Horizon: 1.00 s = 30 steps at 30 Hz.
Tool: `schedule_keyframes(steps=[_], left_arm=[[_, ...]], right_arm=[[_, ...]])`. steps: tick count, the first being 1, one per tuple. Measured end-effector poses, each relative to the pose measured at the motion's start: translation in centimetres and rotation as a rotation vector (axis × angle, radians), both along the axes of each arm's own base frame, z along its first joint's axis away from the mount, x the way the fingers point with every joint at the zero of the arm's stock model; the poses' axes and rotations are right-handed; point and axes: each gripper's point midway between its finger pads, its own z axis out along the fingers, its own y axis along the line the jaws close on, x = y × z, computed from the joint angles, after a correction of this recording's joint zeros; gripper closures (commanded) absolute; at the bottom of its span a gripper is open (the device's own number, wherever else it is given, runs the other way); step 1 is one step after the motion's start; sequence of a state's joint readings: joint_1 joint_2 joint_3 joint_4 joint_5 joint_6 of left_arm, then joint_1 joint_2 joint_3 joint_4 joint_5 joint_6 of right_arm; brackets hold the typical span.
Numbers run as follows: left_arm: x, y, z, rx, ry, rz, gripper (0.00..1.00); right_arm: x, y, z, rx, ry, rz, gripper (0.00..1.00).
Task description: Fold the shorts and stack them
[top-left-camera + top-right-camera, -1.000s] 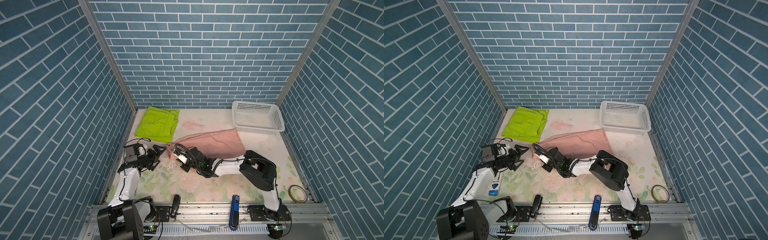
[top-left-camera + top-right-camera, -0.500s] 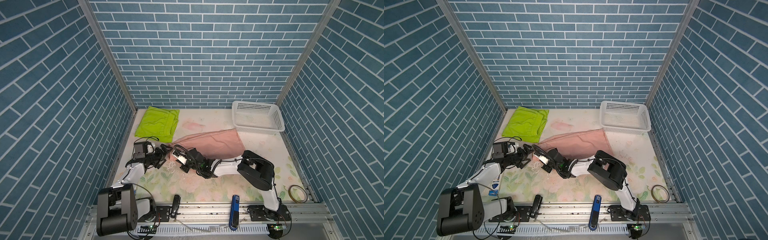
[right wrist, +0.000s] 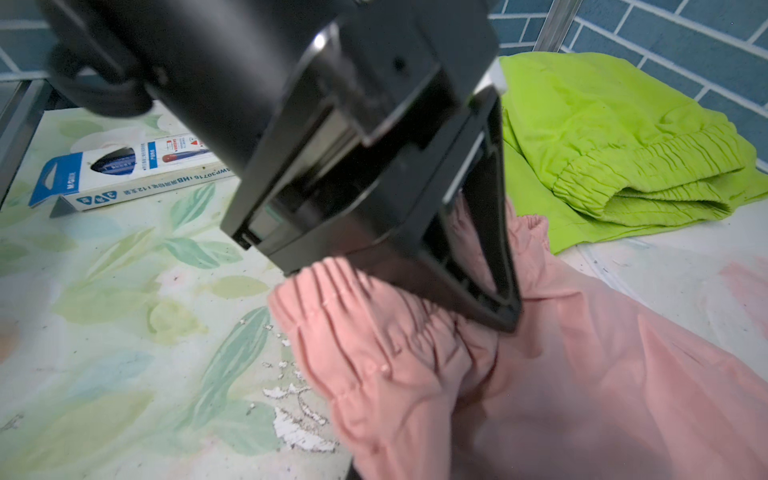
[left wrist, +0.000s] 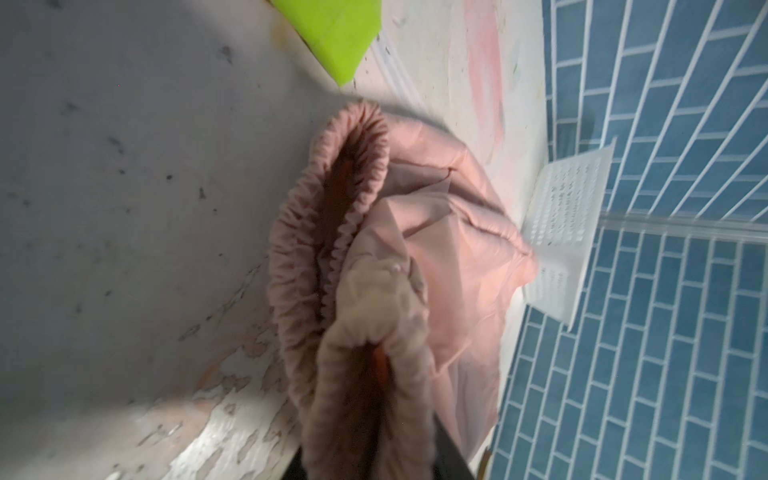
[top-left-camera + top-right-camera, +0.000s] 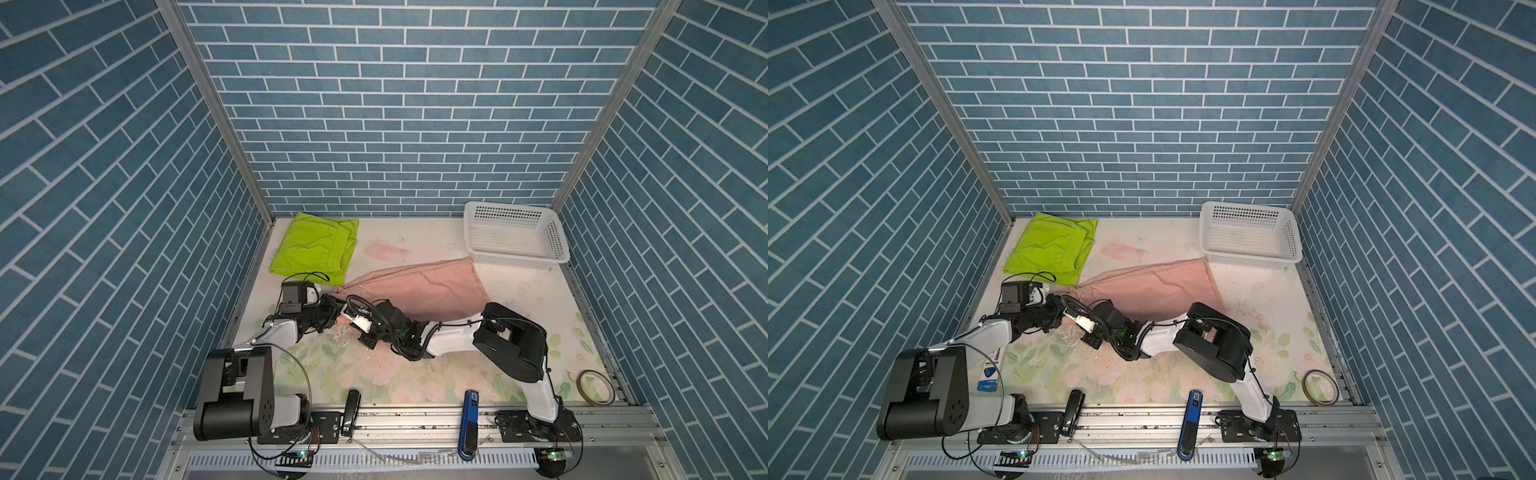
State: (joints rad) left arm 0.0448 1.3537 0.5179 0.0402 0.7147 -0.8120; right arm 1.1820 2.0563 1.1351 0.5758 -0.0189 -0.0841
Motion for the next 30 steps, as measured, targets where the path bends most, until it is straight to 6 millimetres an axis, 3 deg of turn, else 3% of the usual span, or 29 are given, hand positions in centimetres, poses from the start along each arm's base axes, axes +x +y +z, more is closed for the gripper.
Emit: schedule_keyframes(steps=[1, 2, 4, 6, 9, 13, 16, 19, 24, 26, 30], left_arm=[[0.0, 0.0, 0.0, 0.000, 0.002, 0.000, 0.95], [0.0, 0.0, 0.0, 0.007, 0.000, -0.004, 1.00], [-0.1, 0.2, 0.0, 0.023, 0.002, -0.006, 1.00], [-0.3, 0.3, 0.2, 0.040, 0.002, -0.012, 1.00], [-0.7, 0.3, 1.9, 0.051, -0.034, -0.025, 1.00], [-1.1, 0.3, 5.8, 0.081, -0.099, -0.052, 1.00], [-1.2, 1.9, 9.3, 0.144, -0.131, -0.035, 1.00], [-1.7, 4.7, 12.1, 0.189, -0.156, 0.023, 1.00], [-2.9, 8.2, 13.7, 0.250, -0.109, 0.077, 1.00], [-3.3, 8.3, 13.9, 0.257, -0.092, 0.066, 1.00], [-3.5, 8.1, 13.7, 0.252, -0.064, 0.040, 1.00]], right_arm=[[0.0, 0.0, 0.0, 0.000, 0.002, 0.000, 0.80], [-0.1, 0.0, 0.0, 0.000, 0.000, 0.001, 0.68], [-0.1, 0.0, 0.1, 0.002, 0.002, 0.000, 0.54], [-0.3, -0.5, 0.5, 0.002, 0.020, -0.005, 0.46], [-0.8, -2.2, 2.8, 0.013, 0.081, -0.007, 0.46], [-0.2, -5.4, 8.3, 0.073, 0.123, -0.050, 0.48], [0.1, -8.0, 10.2, 0.065, 0.145, -0.089, 0.67], [-0.6, -9.0, 8.5, -0.018, 0.192, -0.099, 0.74], [-3.2, -9.3, 1.7, -0.228, 0.278, -0.064, 0.86], [-4.5, -8.5, -0.5, -0.295, 0.301, -0.025, 0.93], [-6.9, -5.2, -3.2, -0.359, 0.326, 0.082, 0.95]])
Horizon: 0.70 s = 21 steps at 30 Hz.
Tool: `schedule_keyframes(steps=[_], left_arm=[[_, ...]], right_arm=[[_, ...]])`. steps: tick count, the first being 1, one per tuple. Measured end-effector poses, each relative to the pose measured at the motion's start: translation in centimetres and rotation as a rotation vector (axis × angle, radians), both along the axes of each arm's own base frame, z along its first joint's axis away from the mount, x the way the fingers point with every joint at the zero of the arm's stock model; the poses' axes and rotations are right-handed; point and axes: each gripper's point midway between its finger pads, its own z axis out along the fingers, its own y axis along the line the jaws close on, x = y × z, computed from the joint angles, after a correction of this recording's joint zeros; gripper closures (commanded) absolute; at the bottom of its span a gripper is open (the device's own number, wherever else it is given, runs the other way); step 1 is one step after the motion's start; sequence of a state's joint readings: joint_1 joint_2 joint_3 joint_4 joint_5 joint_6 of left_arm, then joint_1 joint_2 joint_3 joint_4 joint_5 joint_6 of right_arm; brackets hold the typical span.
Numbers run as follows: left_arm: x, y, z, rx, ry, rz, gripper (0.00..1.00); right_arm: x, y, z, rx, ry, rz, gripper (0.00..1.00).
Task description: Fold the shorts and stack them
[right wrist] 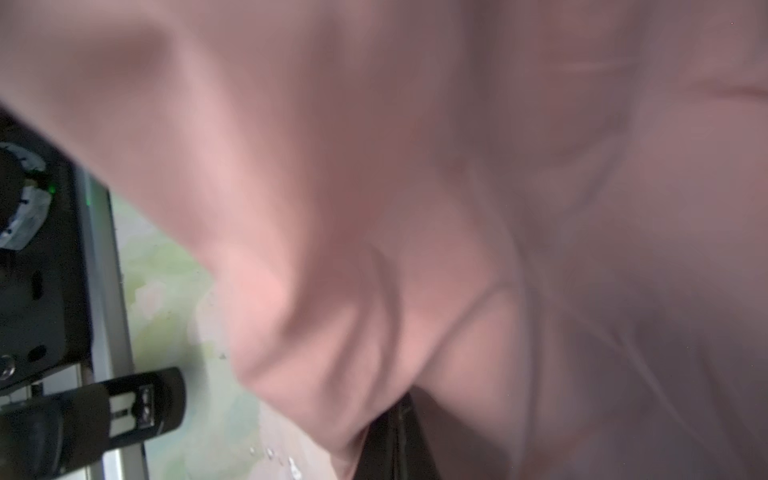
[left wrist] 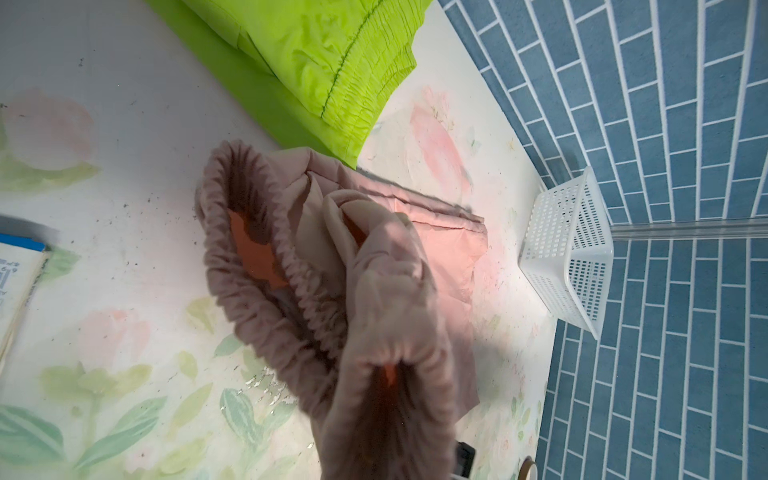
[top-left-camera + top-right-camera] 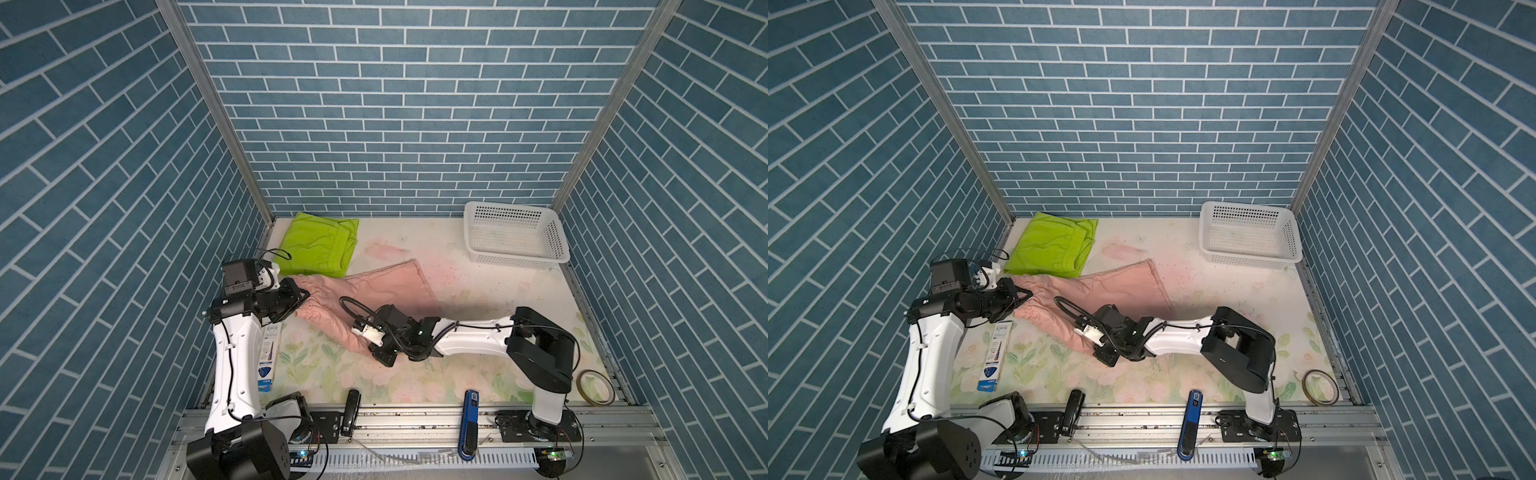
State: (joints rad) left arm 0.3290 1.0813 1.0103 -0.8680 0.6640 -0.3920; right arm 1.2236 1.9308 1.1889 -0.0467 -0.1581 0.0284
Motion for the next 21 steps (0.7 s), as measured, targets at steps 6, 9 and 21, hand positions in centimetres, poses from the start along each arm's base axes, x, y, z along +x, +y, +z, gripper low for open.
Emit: schedule_keyframes(steps=[6, 9, 21], left_arm=[[0.6, 0.0, -0.8, -0.012, 0.034, -0.019, 1.00], [0.7, -0.2, -1.0, -0.012, 0.040, -0.031, 1.00], [1.4, -5.6, -0.7, 0.077, 0.046, -0.228, 1.00]], right_arm=[[-1.9, 2.3, -1.0, -0.022, 0.070, 0.088, 0.94], [-2.0, 2.1, -0.7, -0.036, 0.091, 0.110, 0.88], [6.3, -8.2, 4.7, 0.075, 0.147, -0.242, 0.89]])
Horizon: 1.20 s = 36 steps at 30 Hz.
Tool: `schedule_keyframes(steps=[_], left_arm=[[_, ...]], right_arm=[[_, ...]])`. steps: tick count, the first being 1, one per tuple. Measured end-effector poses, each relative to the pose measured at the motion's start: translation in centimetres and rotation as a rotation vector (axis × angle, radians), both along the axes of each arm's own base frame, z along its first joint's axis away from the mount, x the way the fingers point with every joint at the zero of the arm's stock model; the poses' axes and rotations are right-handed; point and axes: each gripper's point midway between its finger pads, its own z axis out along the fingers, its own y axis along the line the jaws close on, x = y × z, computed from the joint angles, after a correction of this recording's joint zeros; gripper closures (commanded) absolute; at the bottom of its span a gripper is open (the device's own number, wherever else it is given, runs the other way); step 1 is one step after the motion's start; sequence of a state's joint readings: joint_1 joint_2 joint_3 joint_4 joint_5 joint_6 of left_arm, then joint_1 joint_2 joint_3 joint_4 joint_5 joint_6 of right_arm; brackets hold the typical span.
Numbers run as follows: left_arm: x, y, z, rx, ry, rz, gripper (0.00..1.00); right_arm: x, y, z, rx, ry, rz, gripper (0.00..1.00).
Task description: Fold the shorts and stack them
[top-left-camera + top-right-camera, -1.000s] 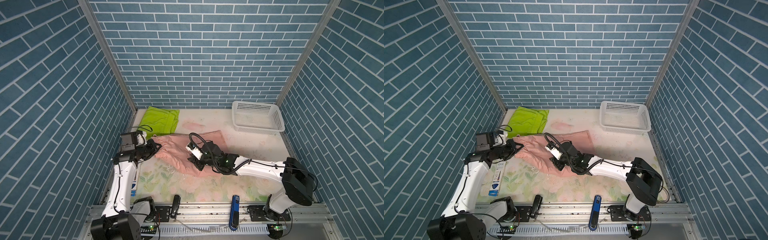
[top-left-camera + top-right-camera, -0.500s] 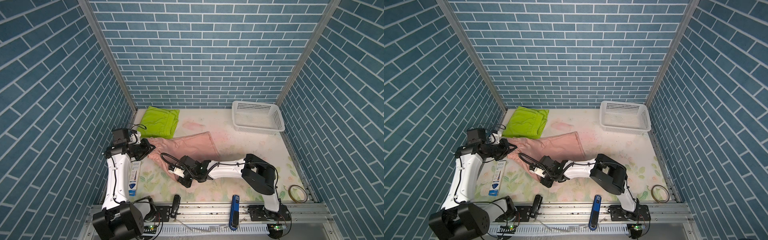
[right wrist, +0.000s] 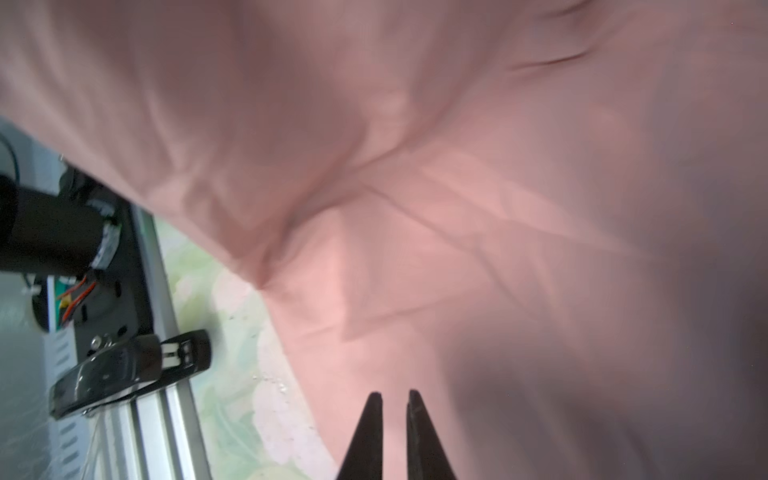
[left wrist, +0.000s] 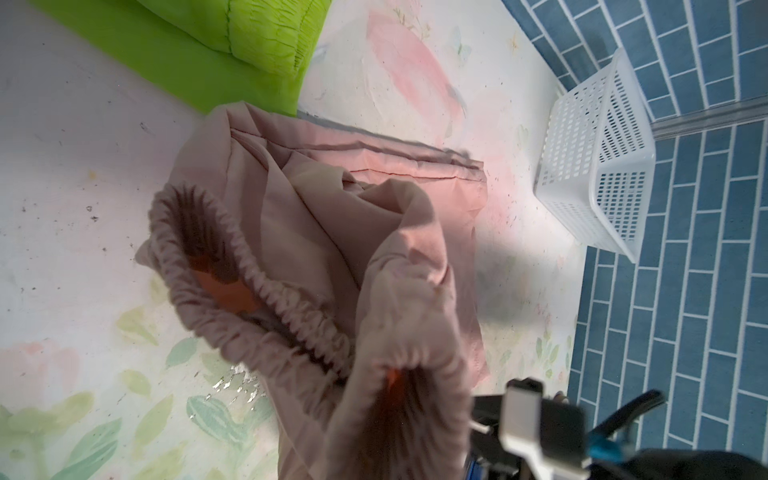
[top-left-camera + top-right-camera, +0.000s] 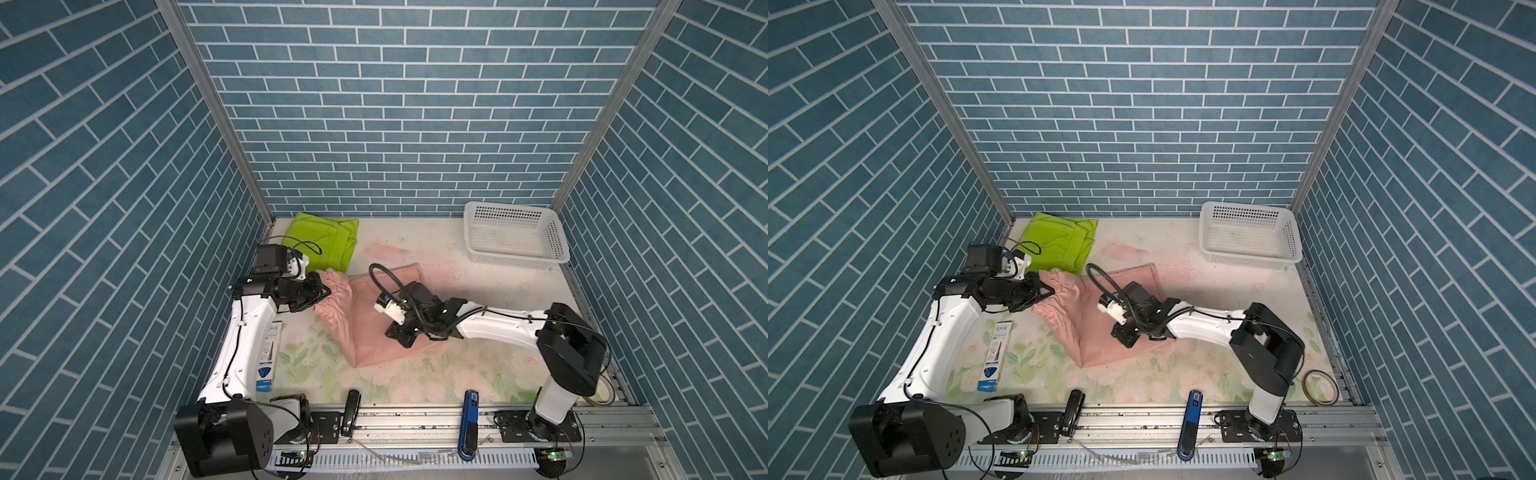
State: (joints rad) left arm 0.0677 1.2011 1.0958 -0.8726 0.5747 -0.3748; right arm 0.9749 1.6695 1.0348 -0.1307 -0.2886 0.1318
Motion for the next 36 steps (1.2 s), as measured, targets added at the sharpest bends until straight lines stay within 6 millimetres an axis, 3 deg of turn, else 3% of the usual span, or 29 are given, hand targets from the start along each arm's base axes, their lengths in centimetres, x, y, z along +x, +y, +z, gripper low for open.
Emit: schedule_keyframes(steps=[2, 4, 14, 17, 25, 36], left_arm=[[0.1, -0.5, -0.1, 0.012, 0.003, -0.015, 1.00], [0.2, -1.1, -0.1, 0.024, 0.006, -0.032, 1.00], [0.9, -4.9, 0.0, 0.075, 0.018, -0.121, 1.00], [0.8, -5.8, 0.1, 0.088, 0.014, -0.136, 1.00], [0.9, -8.1, -0.3, 0.120, 0.021, -0.169, 1.00], [1.6, -12.2, -3.0, 0.136, 0.072, -0.234, 1.00]], right_arm=[[1.7, -2.9, 0.3, -0.004, -0.008, -0.104, 0.92], [2.1, -4.8, -0.3, -0.033, -0.007, -0.165, 0.94], [0.3, -10.7, -6.6, -0.229, 0.066, -0.305, 1.00], [0.4, -11.3, -7.2, -0.250, 0.067, -0.334, 1.00], [1.0, -10.7, -7.7, -0.212, 0.066, -0.364, 1.00], [1.1, -10.5, -7.7, -0.194, 0.057, -0.366, 1.00]])
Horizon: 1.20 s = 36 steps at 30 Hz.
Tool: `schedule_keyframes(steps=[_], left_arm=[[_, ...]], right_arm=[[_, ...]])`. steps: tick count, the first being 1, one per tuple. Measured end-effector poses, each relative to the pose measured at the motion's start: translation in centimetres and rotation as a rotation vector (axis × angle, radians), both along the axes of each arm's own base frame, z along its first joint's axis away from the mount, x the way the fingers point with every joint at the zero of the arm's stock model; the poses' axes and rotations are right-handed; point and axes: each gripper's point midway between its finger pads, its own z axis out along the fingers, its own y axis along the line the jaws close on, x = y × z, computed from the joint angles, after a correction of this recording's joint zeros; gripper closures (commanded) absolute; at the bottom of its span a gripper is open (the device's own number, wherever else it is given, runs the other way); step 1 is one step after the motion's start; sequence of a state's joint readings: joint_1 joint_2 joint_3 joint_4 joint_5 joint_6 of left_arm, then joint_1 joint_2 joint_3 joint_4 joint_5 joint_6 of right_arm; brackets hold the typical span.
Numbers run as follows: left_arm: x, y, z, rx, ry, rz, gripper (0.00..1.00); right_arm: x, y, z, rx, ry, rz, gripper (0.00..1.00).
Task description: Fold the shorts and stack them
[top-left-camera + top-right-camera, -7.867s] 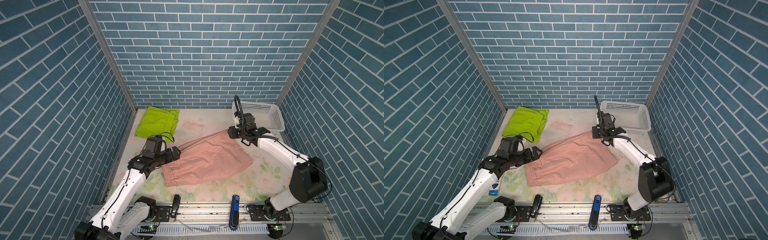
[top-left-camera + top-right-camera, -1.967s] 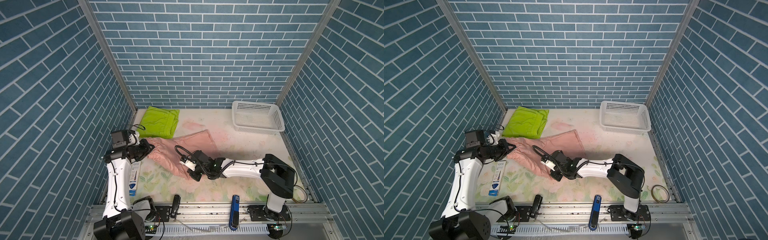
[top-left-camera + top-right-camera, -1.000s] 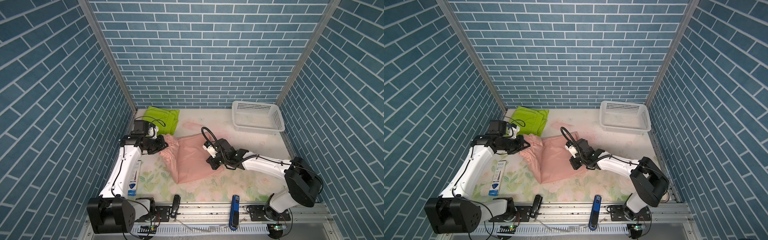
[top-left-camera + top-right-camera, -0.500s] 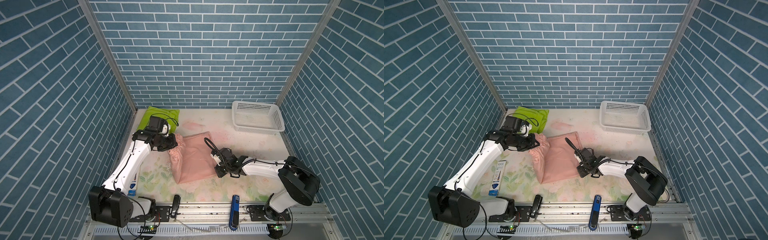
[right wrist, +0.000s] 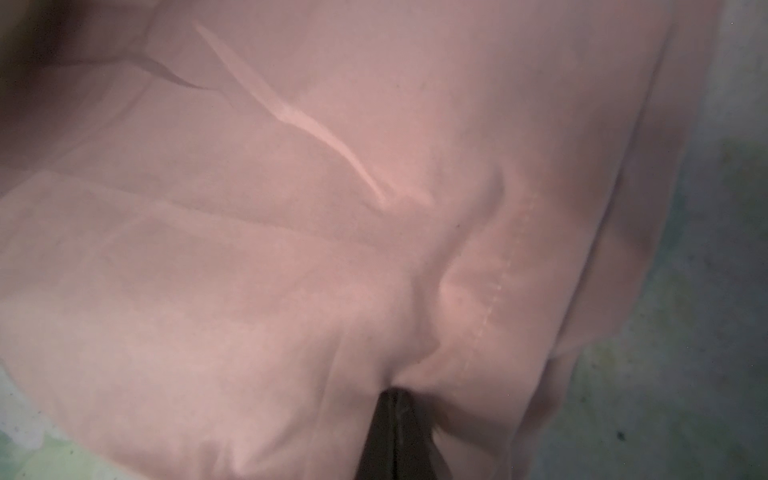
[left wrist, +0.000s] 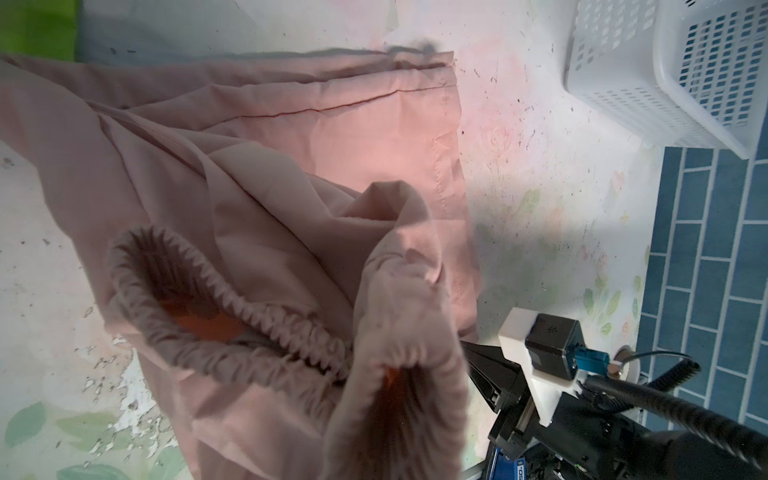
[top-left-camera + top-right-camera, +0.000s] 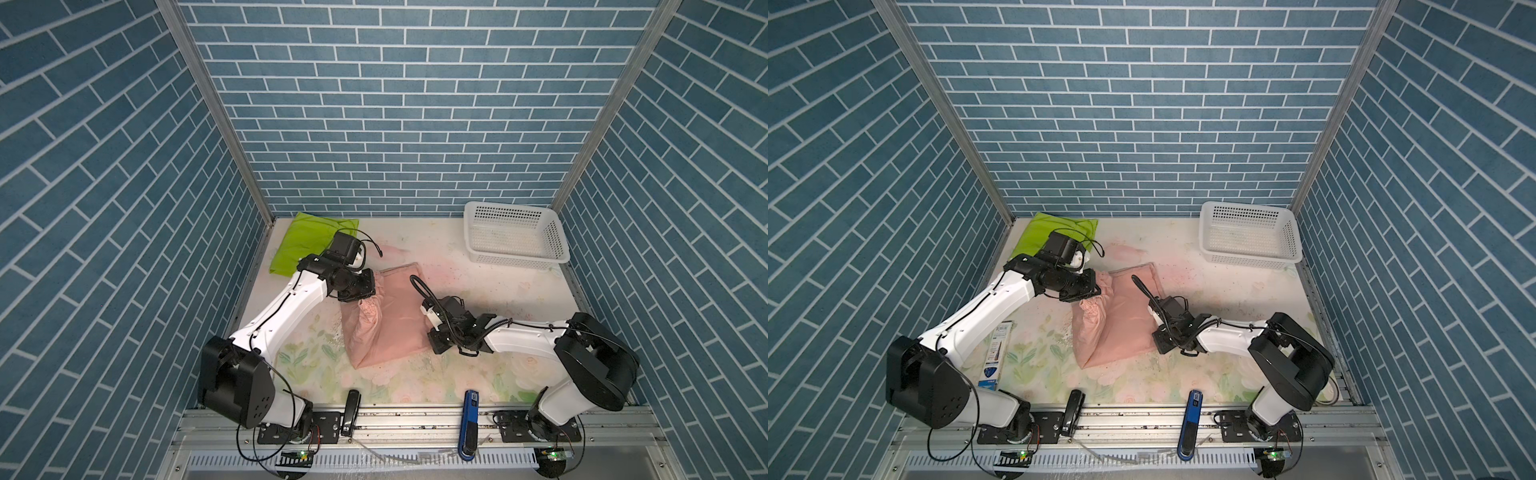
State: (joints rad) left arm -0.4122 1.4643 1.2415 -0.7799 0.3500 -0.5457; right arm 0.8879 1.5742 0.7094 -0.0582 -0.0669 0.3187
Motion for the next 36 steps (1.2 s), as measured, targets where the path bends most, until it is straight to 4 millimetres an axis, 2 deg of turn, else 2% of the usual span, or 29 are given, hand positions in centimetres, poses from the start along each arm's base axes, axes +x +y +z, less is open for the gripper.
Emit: schedule_keyframes(steps=[4, 9, 16, 20, 21, 23, 24, 27, 28, 30, 32, 36], left_arm=[[0.5, -1.2, 0.0, -0.003, -0.004, -0.019, 1.00], [0.9, -2.6, -0.3, -0.009, -0.018, -0.044, 1.00], [0.7, -5.2, -2.2, -0.004, 0.007, -0.095, 1.00], [0.3, -6.6, -3.0, -0.005, 0.026, -0.130, 0.99], [0.3, -6.9, -3.2, -0.002, 0.030, -0.139, 0.94], [0.1, -7.8, -3.6, 0.003, 0.035, -0.165, 0.66], [-0.1, -8.3, -3.6, 0.007, 0.035, -0.181, 0.55], [-0.5, -10.1, -3.5, 0.010, 0.028, -0.239, 0.42], [-0.7, -10.8, -3.3, 0.009, 0.021, -0.260, 0.34], [-0.9, -11.7, -2.7, 0.006, 0.007, -0.290, 0.26], [-1.2, -12.1, -2.0, 0.005, -0.007, -0.315, 0.01], [-1.3, -11.5, -0.7, 0.028, -0.027, -0.328, 0.00]], right_arm=[[-0.1, -0.3, 0.0, -0.014, 0.002, -0.004, 0.99], [-0.4, -1.1, -0.1, -0.046, 0.011, -0.012, 0.93], [-1.1, -2.8, 0.1, -0.110, 0.037, -0.039, 0.82], [-1.3, -3.7, 1.0, -0.129, 0.028, -0.052, 0.72], [-1.3, -3.9, 1.3, -0.128, 0.022, -0.057, 0.71], [-1.3, -4.1, 2.0, -0.126, 0.009, -0.064, 0.68], [-1.3, -4.2, 2.2, -0.125, 0.005, -0.067, 0.67], [-1.2, -4.4, 3.4, -0.110, -0.014, -0.074, 0.62], [-1.2, -4.4, 4.0, -0.098, -0.023, -0.076, 0.61], [-1.1, -4.4, 5.6, -0.067, -0.049, -0.082, 0.59], [-0.9, -4.3, 7.7, -0.017, -0.087, -0.089, 0.56], [-0.5, -4.2, 11.8, 0.068, -0.158, -0.102, 0.54]])
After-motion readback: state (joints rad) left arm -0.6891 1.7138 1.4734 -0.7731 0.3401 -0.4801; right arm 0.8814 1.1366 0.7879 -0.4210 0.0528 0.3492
